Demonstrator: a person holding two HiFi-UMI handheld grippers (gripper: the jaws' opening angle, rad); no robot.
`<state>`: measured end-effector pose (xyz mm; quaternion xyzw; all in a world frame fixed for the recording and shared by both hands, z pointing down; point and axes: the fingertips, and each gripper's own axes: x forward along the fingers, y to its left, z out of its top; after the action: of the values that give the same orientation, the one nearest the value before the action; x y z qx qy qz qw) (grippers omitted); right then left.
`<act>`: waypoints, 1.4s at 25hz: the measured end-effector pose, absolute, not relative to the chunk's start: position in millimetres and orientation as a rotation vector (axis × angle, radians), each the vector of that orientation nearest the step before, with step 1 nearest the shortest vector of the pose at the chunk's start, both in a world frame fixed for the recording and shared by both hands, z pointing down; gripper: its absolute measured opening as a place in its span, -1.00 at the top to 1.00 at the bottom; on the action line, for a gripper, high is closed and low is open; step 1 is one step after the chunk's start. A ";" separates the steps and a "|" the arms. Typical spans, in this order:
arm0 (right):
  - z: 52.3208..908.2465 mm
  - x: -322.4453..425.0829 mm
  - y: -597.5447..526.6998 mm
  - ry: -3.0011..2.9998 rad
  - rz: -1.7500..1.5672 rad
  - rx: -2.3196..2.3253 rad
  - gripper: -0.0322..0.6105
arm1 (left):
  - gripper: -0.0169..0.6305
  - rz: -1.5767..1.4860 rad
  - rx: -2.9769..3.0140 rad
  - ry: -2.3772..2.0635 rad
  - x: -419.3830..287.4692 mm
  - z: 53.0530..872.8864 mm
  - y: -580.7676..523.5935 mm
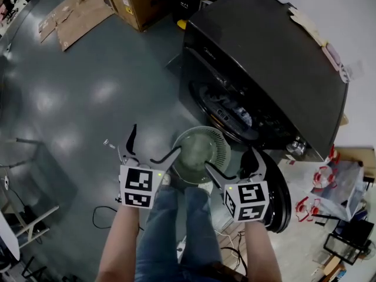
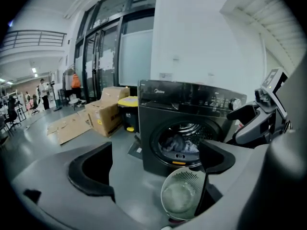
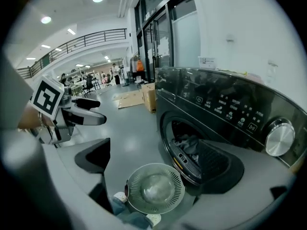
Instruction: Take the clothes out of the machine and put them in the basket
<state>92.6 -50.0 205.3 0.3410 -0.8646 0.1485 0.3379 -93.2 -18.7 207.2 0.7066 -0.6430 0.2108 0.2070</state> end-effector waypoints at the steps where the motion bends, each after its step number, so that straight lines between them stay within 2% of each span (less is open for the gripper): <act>1: 213.0 94.0 -50.6 -2.248 0.371 0.874 -0.87 | -0.81 0.578 1.953 -1.802 -93.8 213.6 -19.1; 19: 358.7 76.1 -91.2 -2.333 0.362 0.852 -0.87 | -0.81 0.591 1.961 -1.803 -78.8 353.1 -44.2; 35: 451.2 96.0 -194.6 -2.036 -0.092 1.237 -0.87 | -0.81 0.595 1.810 -1.815 -89.0 468.4 -87.8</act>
<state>96.0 -194.6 451.2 0.4819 -0.7935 -0.0360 0.3698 -89.0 -87.8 468.4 0.6656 -0.6673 0.2190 0.2524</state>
